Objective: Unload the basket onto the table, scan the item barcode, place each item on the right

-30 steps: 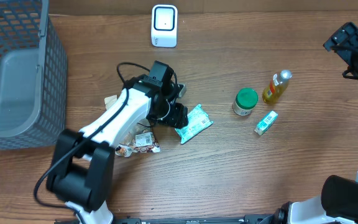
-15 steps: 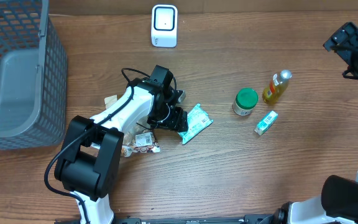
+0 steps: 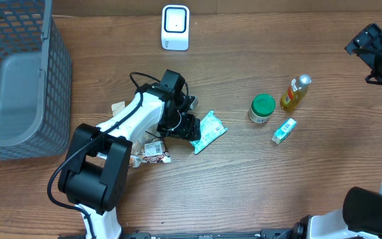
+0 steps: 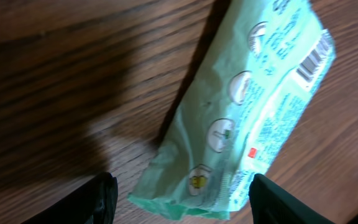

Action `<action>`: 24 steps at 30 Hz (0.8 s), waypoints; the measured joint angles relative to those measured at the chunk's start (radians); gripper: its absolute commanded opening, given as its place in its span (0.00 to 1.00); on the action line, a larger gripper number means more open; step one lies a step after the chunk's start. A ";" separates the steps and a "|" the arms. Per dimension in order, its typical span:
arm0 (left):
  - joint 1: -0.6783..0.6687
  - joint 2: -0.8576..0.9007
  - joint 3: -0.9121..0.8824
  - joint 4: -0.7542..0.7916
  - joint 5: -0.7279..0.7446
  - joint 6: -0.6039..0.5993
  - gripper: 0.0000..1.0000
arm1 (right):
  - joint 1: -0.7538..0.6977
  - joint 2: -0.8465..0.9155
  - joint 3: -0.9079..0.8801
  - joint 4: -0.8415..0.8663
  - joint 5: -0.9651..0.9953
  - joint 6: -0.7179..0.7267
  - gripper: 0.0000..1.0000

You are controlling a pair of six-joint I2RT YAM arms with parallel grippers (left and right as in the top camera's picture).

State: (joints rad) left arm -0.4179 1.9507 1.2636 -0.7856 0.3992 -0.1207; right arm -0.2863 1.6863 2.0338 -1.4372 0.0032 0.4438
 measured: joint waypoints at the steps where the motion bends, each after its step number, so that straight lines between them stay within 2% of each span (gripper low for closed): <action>1: 0.000 0.000 -0.002 0.000 -0.006 0.000 0.68 | 0.000 0.000 0.000 0.000 0.000 0.000 1.00; 8: 0.000 0.000 -0.012 0.016 -0.022 0.000 0.66 | 0.000 0.000 0.000 0.000 0.000 0.000 1.00; 13: 0.000 0.000 -0.012 0.051 -0.023 -0.005 0.60 | 0.000 0.000 0.000 0.000 0.000 0.000 1.00; 24: -0.006 0.000 -0.012 0.054 -0.027 -0.027 0.59 | 0.000 0.000 0.000 -0.001 0.000 0.000 1.00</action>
State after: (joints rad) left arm -0.4244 1.9507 1.2514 -0.7319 0.3725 -0.1474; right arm -0.2863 1.6863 2.0338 -1.4380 0.0036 0.4438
